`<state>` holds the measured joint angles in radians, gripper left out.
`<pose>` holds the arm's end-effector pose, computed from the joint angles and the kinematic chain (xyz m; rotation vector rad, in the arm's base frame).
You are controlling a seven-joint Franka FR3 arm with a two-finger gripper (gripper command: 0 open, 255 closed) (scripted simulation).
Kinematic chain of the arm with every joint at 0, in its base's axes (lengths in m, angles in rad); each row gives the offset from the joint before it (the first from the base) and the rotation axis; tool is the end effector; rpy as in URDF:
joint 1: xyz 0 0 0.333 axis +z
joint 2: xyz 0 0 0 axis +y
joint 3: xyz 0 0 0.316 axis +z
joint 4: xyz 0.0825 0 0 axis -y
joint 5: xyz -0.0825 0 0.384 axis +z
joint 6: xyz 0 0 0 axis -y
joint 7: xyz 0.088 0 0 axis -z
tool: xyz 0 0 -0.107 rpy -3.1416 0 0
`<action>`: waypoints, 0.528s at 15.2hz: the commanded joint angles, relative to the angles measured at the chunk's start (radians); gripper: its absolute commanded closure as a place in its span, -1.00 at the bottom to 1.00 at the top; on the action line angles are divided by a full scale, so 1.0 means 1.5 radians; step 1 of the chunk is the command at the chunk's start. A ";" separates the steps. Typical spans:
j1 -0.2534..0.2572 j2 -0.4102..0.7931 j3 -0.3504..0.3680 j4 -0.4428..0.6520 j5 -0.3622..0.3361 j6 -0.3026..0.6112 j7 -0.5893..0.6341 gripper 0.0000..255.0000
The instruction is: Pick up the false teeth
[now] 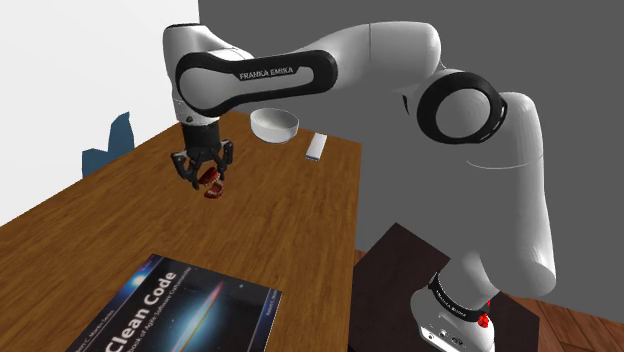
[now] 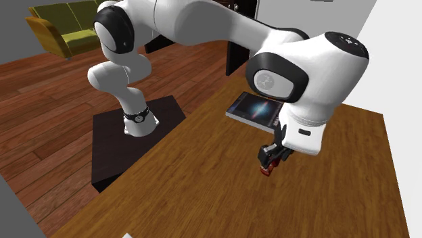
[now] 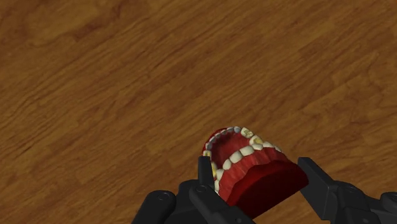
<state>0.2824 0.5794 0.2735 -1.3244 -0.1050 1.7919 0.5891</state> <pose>0.6249 0.3303 0.3991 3.1285 -0.0646 -0.1616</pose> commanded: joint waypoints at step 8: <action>0.004 -0.006 0.002 0.057 0.002 -0.062 0.000 1.00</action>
